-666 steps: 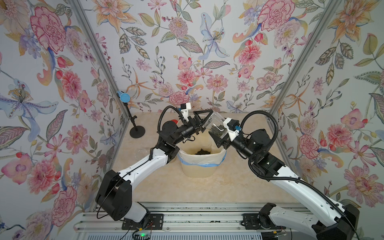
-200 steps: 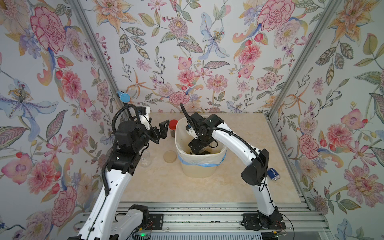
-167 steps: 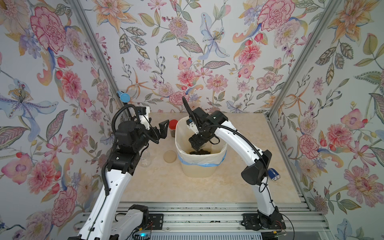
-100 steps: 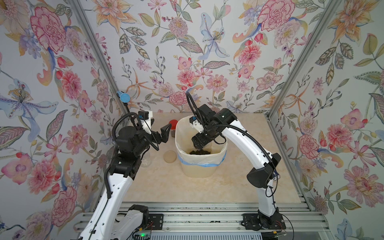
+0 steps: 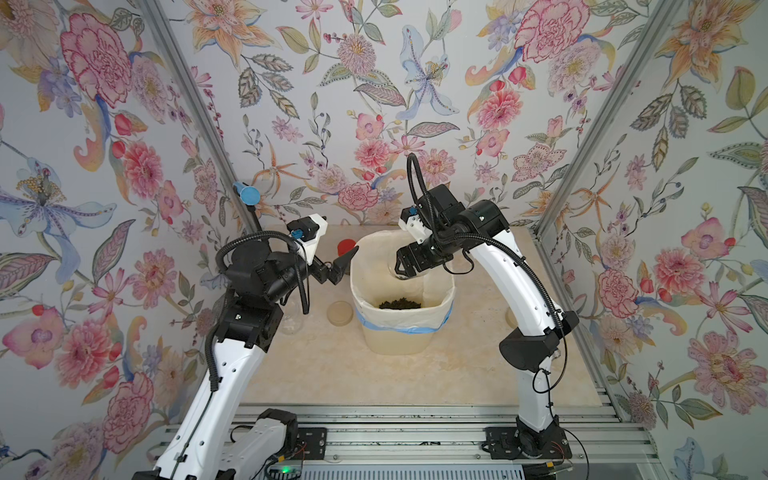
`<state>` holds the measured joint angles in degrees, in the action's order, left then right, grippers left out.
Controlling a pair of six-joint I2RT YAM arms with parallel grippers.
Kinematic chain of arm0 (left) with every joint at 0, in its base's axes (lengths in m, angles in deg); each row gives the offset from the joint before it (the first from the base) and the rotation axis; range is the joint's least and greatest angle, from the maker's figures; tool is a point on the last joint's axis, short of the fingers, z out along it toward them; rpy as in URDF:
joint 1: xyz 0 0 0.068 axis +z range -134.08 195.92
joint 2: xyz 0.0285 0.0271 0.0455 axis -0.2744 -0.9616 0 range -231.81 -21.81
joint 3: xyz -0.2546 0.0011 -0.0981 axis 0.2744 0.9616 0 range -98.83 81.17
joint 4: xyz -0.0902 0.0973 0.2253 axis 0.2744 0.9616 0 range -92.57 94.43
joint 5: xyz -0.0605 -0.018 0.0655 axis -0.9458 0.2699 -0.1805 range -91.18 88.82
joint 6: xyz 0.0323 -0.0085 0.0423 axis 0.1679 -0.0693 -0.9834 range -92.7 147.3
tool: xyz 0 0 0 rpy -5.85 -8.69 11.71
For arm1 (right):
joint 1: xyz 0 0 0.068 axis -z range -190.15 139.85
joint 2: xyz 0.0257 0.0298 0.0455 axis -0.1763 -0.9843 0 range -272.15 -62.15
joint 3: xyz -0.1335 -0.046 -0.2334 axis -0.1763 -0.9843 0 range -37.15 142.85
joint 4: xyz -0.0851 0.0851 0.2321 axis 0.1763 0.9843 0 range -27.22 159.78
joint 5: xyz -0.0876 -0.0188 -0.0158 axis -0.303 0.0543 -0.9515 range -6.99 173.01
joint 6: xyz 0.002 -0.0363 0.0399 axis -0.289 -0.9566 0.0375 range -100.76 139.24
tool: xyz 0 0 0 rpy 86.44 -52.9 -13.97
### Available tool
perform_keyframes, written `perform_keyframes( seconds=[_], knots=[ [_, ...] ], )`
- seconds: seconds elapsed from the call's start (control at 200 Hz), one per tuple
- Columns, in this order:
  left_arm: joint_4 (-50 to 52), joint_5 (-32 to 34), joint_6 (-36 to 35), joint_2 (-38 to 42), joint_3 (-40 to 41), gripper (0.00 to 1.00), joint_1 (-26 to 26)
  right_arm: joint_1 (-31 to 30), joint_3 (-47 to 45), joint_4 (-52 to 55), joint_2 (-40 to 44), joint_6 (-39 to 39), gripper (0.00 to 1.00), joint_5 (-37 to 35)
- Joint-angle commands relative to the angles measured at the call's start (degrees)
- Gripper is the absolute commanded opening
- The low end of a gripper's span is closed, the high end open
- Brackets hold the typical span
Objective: Empty moldy tea leaves from jars
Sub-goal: Pour the moldy tea leaves from the jar into the trash bin.
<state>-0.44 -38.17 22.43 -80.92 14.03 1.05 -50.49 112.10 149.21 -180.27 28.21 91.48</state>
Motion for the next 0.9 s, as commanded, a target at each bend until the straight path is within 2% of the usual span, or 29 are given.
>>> perform_keyframes(
  seconds=[0.0,0.1,0.225,0.255,0.47,0.57,0.896],
  knots=[
    [9.6,-0.9,-11.6,-3.4,-4.7,1.00,-4.4,0.6,0.8,1.6,3.7,2.2,0.43,1.2],
    [12.9,3.4,-15.9,-5.0,-6.0,1.00,-9.0,2.2,2.7,1.4,4.3,3.1,0.43,3.3],
    [13.9,2.2,-17.6,-6.2,-7.4,1.00,-9.6,2.9,3.6,0.7,5.5,4.2,0.43,6.3],
    [14.4,1.9,-18.7,-6.4,-7.7,1.00,-9.8,4.6,3.6,0.8,5.8,4.4,0.43,6.5],
    [15.9,1.1,-26.5,-6.0,-8.1,1.00,-11.4,6.1,2.8,0.8,6.9,4.5,0.43,8.4],
    [17.8,-0.5,-27.8,-8.2,-10.0,1.00,-12.1,6.1,3.5,0.3,6.9,4.6,0.43,9.0],
    [17.2,3.7,-28.1,-14.3,-13.6,1.00,-17.6,6.2,3.5,-1.4,8.0,5.5,0.43,12.4]
  ],
)
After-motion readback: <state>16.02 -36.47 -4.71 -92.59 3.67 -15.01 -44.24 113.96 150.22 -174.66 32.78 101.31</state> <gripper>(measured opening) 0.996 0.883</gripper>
